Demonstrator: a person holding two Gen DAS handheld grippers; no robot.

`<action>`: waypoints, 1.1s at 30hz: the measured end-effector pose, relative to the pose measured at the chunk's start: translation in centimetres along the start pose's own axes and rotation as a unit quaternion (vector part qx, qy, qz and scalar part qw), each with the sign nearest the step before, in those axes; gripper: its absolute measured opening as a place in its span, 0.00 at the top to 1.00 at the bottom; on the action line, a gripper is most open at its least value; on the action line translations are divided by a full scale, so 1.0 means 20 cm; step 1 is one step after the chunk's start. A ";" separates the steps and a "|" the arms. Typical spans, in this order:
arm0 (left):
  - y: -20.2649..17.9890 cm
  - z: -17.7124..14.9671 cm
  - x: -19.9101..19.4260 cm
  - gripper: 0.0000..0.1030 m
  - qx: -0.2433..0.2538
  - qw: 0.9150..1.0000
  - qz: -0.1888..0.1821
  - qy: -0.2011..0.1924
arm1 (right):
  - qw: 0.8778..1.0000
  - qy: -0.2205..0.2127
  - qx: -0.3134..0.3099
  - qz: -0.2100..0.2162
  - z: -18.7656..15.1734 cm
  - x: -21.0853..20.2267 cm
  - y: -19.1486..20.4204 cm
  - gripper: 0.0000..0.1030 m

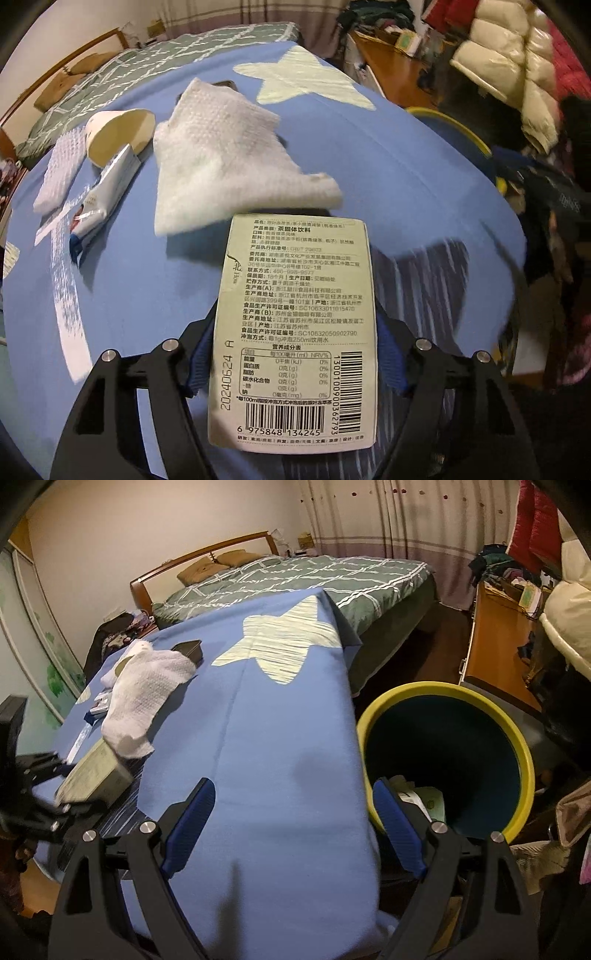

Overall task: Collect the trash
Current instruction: 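Carry the label card over the yellow bin and open the left gripper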

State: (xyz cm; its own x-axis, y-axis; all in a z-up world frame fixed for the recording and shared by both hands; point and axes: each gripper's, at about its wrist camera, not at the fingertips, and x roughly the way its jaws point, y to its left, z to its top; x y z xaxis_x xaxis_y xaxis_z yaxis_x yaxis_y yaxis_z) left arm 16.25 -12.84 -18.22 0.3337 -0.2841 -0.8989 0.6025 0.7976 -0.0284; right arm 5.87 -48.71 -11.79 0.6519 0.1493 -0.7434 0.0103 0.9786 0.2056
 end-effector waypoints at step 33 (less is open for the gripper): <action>-1.11 1.04 0.25 0.30 0.193 0.971 -0.126 -0.062 | 0.978 -0.087 0.142 -0.126 -0.18 -0.47 -0.70 0.20</action>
State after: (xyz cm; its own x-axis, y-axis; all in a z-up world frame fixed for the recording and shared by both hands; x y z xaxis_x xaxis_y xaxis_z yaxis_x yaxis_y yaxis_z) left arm 19.56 -43.01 -13.05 0.2105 -0.5253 -0.8245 0.8949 0.4430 -0.0537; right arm -3.11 -63.27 -9.86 0.7206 -0.1416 -0.6788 0.3805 0.8991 0.2164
